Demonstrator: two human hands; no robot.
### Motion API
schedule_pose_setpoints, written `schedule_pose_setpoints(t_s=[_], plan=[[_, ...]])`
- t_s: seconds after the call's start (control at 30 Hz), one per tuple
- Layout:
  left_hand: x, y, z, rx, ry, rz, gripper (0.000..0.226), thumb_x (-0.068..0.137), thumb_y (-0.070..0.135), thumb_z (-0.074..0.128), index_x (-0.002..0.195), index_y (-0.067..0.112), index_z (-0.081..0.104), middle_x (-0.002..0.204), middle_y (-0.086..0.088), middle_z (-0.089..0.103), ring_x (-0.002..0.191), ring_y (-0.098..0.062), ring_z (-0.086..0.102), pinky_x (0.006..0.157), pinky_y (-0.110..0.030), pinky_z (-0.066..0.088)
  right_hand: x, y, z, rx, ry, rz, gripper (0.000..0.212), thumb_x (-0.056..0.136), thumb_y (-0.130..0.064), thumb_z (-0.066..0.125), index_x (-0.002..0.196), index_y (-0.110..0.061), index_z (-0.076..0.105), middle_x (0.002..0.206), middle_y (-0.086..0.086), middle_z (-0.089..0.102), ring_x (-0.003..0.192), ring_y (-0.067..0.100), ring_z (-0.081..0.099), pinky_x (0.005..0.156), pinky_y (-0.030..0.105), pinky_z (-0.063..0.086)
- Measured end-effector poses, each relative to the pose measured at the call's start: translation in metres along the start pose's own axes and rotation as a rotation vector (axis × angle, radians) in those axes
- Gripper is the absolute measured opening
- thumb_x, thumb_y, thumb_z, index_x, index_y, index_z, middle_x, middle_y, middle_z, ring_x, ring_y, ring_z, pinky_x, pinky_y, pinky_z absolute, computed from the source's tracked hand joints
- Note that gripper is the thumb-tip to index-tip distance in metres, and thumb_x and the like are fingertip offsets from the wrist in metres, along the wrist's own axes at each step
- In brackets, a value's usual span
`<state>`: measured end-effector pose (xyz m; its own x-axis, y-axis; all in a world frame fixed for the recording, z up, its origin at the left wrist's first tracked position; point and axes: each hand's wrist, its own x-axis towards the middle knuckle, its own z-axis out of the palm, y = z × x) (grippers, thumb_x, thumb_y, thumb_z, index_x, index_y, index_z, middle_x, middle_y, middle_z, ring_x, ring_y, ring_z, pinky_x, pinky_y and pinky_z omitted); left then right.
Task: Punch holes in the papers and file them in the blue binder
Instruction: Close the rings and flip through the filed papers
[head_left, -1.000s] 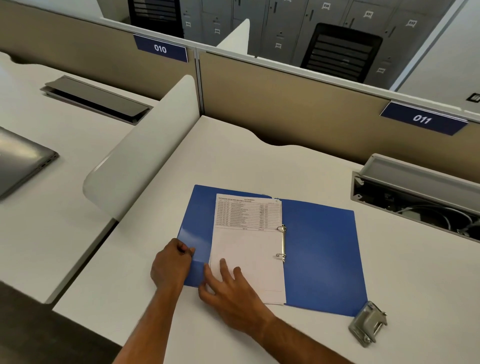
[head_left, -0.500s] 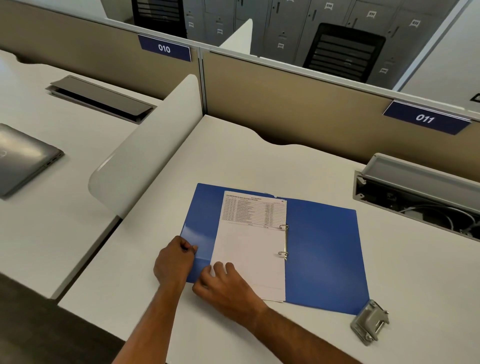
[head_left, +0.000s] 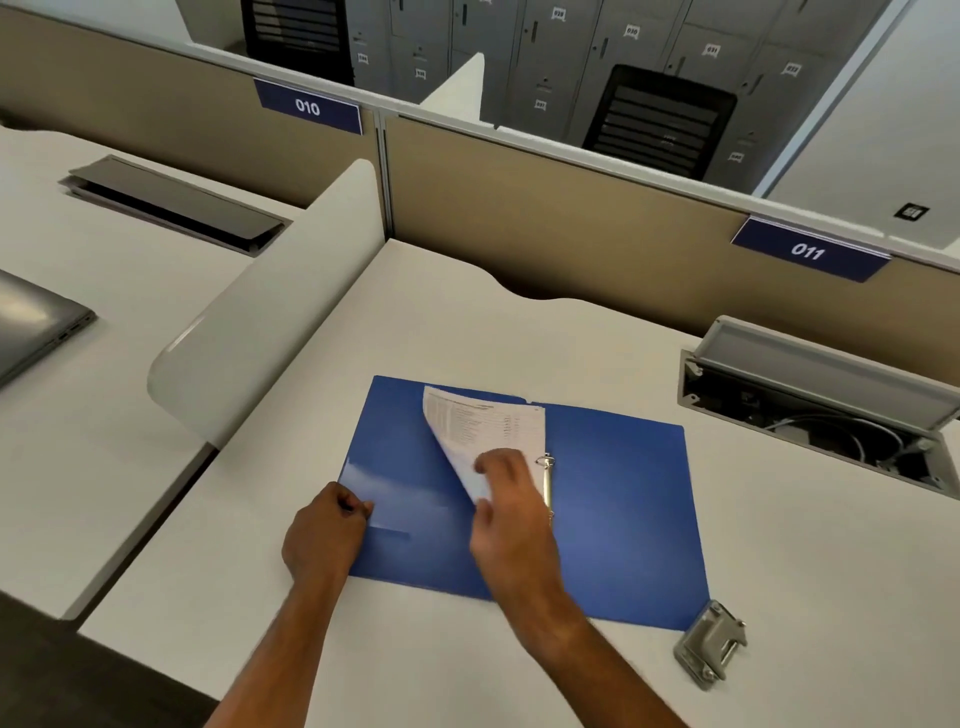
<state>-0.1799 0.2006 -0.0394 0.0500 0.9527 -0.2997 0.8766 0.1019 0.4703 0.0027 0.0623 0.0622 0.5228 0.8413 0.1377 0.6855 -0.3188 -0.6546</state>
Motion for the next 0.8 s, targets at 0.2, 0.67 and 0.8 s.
schedule_pose_setpoints(t_s=[0.2,0.67,0.8], plan=[[0.004,-0.005,0.003,0.001,-0.002,0.006,0.019,0.099,0.042,0.064,0.097,0.023,0.066,0.092,-0.006,0.076,0.081,-0.032,0.066,0.073,-0.039,0.053,-0.014,0.055,-0.103,0.164,0.208,0.312,0.045,0.091,-0.009,0.085,0.114,-0.034,0.057,0.110,-0.014,0.066,0.097,0.008,0.068,0.069,0.010,0.052],[0.006,-0.004,0.005,0.051,-0.043,-0.006,0.027,0.100,0.049,0.060,0.102,0.022,0.064,0.090,-0.009,0.077,0.081,-0.036,0.073,0.079,-0.045,0.061,-0.071,0.177,-0.112,0.322,0.339,0.917,0.047,0.082,0.007,0.085,0.111,-0.011,0.052,0.107,0.020,0.071,0.089,0.042,0.072,0.064,0.031,0.054],[0.002,-0.001,0.003,0.034,-0.049,-0.011,0.028,0.101,0.047,0.062,0.103,0.020,0.066,0.088,-0.008,0.076,0.078,-0.034,0.072,0.077,-0.045,0.062,-0.069,0.185,-0.109,0.178,0.260,0.917,0.033,0.083,0.008,0.078,0.096,-0.009,0.052,0.098,0.019,0.072,0.084,0.040,0.070,0.057,0.030,0.048]])
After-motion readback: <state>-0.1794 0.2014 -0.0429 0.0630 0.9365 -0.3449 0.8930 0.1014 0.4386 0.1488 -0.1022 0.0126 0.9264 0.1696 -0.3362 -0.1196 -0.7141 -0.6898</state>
